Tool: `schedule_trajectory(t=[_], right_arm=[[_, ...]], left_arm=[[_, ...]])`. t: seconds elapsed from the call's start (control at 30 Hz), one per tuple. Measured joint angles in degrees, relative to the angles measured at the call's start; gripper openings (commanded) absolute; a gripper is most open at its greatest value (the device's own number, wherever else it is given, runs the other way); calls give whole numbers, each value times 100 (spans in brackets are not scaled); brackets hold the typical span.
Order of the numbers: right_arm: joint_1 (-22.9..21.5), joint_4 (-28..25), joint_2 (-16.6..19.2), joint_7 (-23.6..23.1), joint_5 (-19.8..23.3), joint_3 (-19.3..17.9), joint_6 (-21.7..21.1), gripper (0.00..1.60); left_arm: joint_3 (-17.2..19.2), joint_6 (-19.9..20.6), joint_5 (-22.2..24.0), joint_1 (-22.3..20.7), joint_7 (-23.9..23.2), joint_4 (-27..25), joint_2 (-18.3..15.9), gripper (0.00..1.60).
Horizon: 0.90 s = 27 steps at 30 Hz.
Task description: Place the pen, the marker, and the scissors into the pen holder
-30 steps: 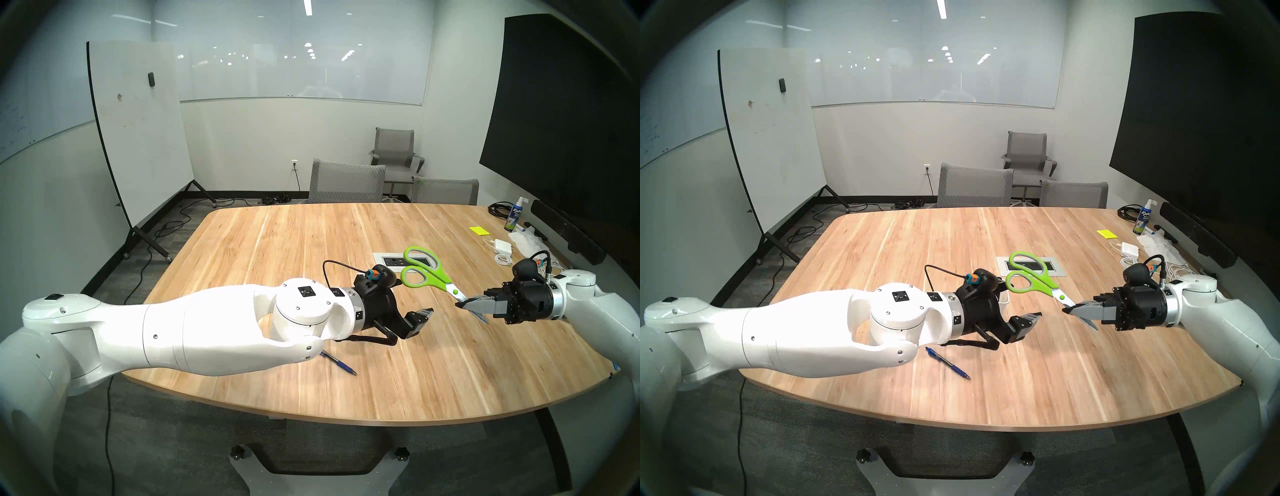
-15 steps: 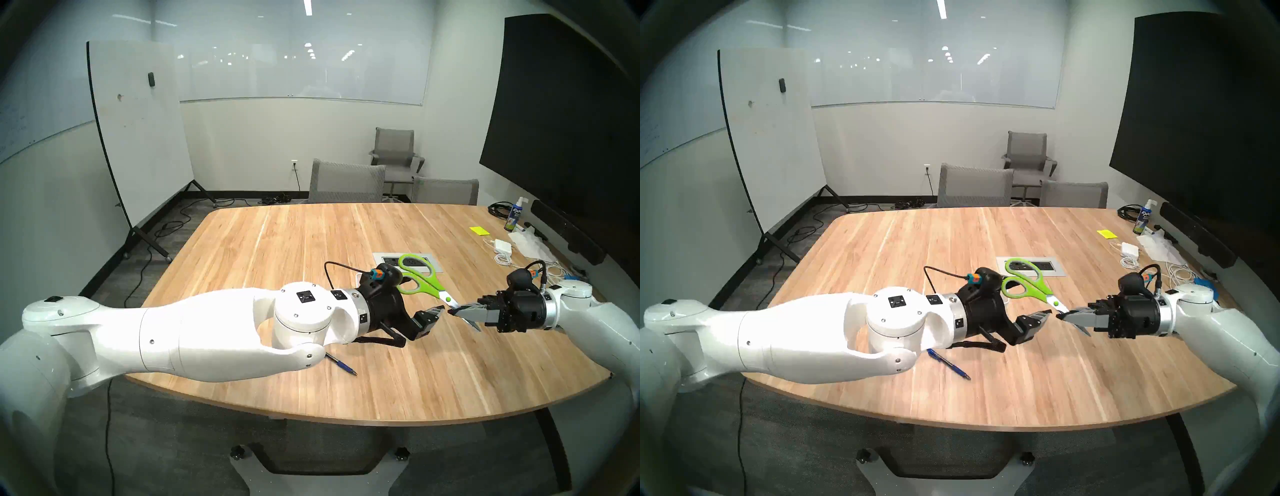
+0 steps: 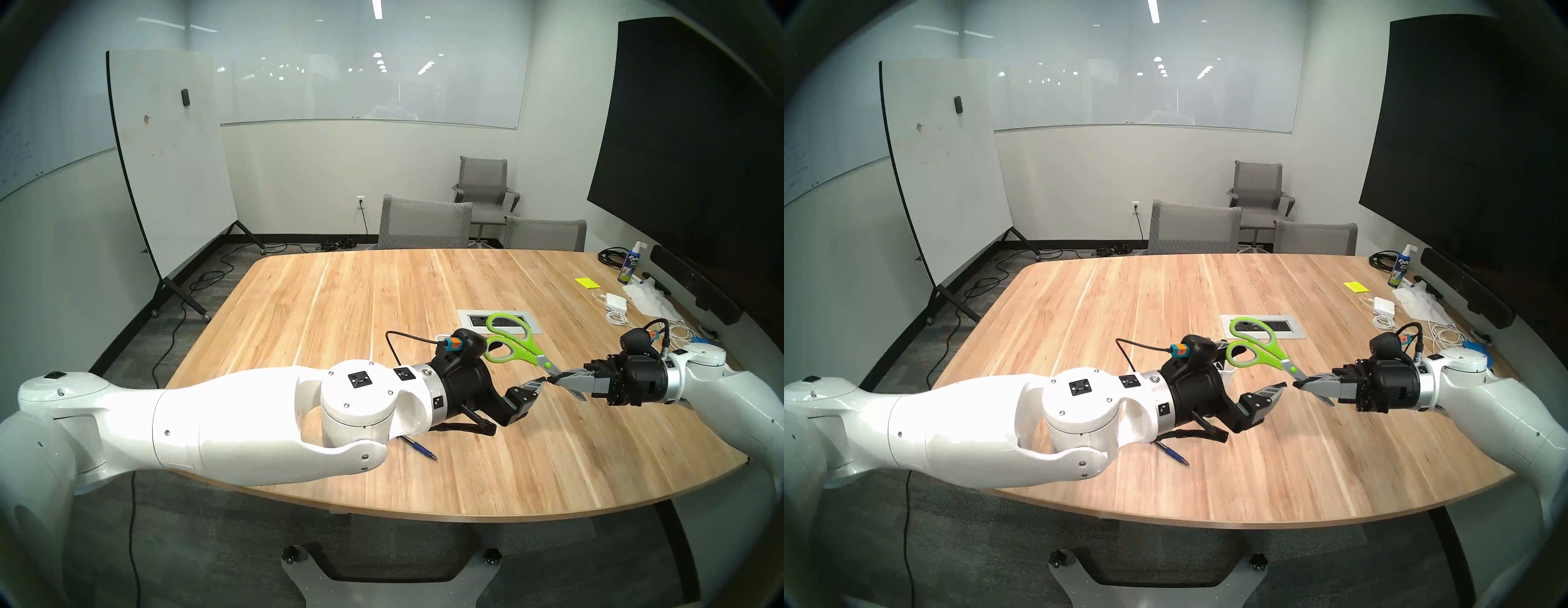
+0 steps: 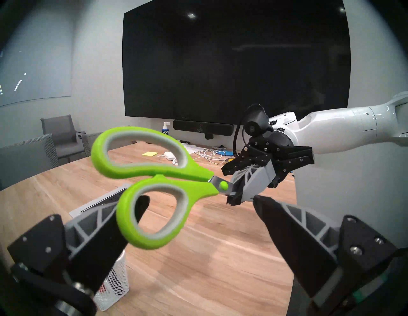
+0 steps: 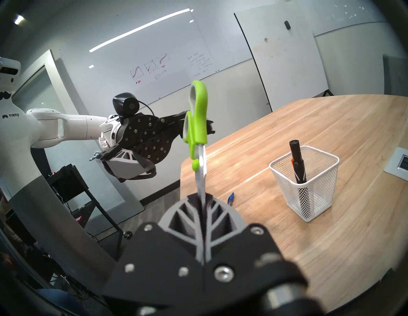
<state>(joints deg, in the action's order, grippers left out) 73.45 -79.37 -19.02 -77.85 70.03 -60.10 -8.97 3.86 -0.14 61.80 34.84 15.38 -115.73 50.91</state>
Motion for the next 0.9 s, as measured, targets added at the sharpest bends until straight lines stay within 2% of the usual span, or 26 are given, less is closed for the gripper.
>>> schedule_trajectory(t=[0.5,0.9], right_arm=[[-55,114,-10,-241,73,-102,-127,0],[4,13,18,-118,19,-159,171,0]], left_arm=[[15,-501,-95,336,289,-75,-145,160],[87,-715,-251,463,660,-320,-233,160]])
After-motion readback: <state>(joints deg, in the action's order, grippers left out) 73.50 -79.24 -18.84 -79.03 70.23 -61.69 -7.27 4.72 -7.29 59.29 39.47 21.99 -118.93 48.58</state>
